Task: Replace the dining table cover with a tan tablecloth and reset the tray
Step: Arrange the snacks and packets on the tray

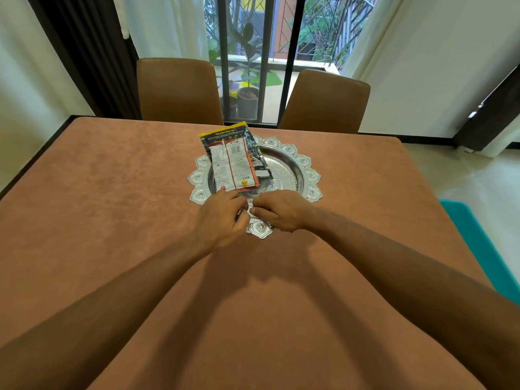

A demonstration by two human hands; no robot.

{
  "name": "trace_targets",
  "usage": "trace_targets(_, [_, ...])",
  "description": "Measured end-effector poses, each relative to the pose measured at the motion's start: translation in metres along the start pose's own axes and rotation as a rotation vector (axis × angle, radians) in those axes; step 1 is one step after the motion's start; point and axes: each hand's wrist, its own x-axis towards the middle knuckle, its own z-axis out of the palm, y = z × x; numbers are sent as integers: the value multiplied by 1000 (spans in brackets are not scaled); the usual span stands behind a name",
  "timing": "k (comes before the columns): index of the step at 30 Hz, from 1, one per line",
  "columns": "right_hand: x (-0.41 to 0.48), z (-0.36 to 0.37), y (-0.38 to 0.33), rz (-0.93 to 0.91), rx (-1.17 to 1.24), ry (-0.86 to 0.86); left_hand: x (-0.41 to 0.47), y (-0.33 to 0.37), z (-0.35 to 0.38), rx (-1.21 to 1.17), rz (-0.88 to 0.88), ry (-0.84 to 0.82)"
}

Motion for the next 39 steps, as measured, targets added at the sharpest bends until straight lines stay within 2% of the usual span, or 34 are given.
trace_targets(12, [23, -10, 6, 164, 152, 37, 0, -7, 0, -111, 19, 63])
trace_targets(17, [27, -27, -4, 300, 480, 278, -5, -7, -6, -244, -29, 172])
trace_targets(19, [30, -31, -19, 319, 689, 403, -6, 1, -9, -402, -129, 252])
trace_targets(21, [34, -33, -40, 312, 850, 506, -5, 17, -12, -684, -370, 335])
trace_targets(24, [43, -27, -81, 277, 903, 598, 2, 42, -21, -1367, -758, 360])
trace_targets(26, [48, -18, -110, 275, 863, 664, 6, 52, -26, -1837, -806, 318])
trace_targets(28, [51, -10, -129, 305, 824, 704, 9, 56, -28, -2117, -767, 384])
trace_targets(30, [48, -5, -137, 291, 736, 655, 6, 58, -31, -2180, -754, 457])
trace_targets(33, [33, -1, -146, 146, 548, 526, -9, 49, -29, -2161, -705, 547])
trace_targets(34, [28, 0, -150, 82, 531, 487, -18, 45, -29, -2195, -721, 582])
trace_targets(37, [23, 4, -157, -18, 485, 460, -29, 30, -26, -2126, -925, 533])
trace_targets(39, [20, 4, -160, -32, 427, 500, -36, 26, -29, -2146, -913, 542])
